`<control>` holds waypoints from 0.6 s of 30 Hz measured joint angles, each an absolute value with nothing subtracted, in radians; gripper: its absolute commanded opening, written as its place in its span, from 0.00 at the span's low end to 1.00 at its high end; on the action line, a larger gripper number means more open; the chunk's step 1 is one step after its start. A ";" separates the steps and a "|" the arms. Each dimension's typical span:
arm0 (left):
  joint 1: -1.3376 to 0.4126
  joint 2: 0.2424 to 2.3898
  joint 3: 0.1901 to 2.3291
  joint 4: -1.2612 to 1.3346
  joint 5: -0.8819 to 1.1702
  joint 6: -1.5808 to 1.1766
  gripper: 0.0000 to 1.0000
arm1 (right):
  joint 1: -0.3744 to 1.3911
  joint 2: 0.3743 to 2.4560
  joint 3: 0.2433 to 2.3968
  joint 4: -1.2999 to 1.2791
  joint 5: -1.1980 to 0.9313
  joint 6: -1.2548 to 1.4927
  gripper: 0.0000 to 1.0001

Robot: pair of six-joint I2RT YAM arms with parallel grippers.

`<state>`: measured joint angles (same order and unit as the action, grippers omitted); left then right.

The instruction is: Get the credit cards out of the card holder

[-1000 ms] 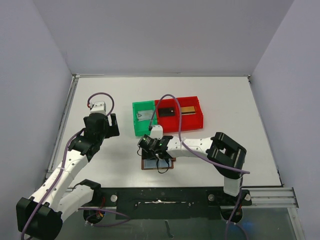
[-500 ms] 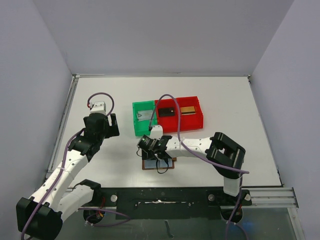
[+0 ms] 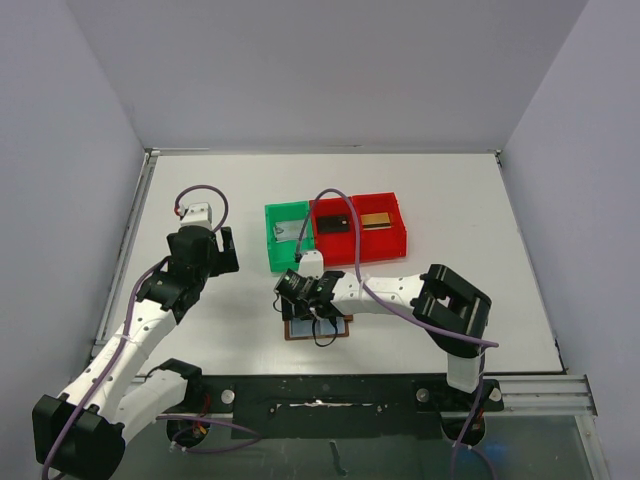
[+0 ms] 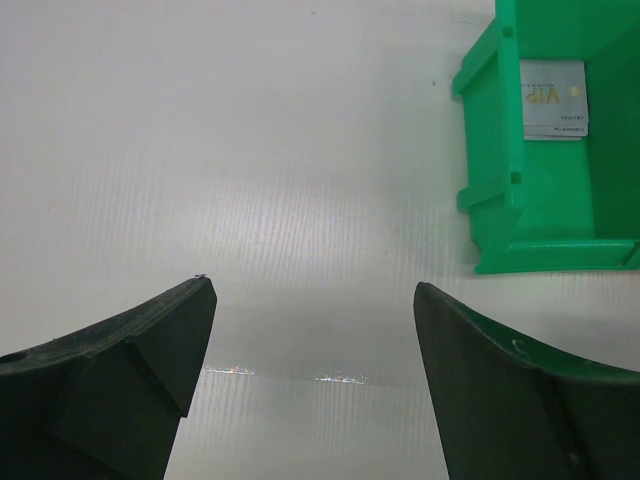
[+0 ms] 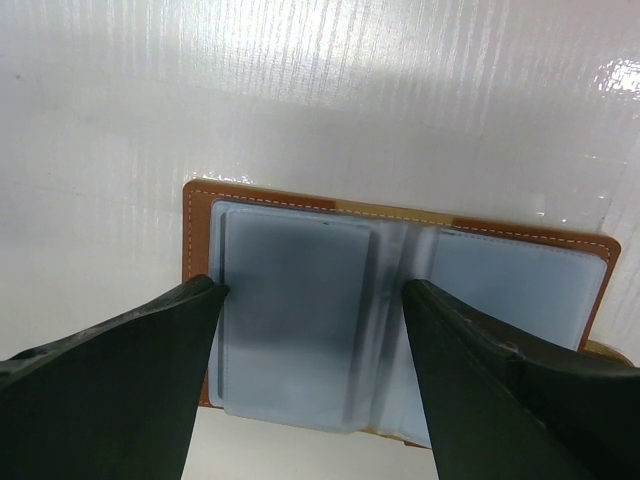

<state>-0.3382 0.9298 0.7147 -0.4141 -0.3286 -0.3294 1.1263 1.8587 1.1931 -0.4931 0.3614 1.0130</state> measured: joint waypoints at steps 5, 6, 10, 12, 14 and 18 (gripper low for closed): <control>-0.338 0.930 0.715 -0.414 -0.329 -0.329 0.80 | 1.127 1.869 1.208 -0.513 0.364 1.013 0.70; -0.338 0.930 0.715 -0.414 -0.329 -0.329 0.80 | 1.127 1.878 1.220 -0.525 0.366 1.013 0.69; -0.338 0.931 0.715 -0.414 -0.328 -0.329 0.80 | 1.129 1.897 1.246 -0.550 0.377 1.014 0.60; -0.338 0.931 0.715 -0.414 -0.329 -0.329 0.80 | 1.129 1.897 1.246 -0.551 0.379 1.015 0.58; -0.338 0.931 0.715 -0.414 -0.328 -0.329 0.80 | 1.128 1.897 1.245 -0.549 0.377 1.018 0.54; -0.338 0.931 0.715 -0.414 -0.328 -0.329 0.80 | 1.114 1.872 1.201 -0.488 0.361 1.017 0.50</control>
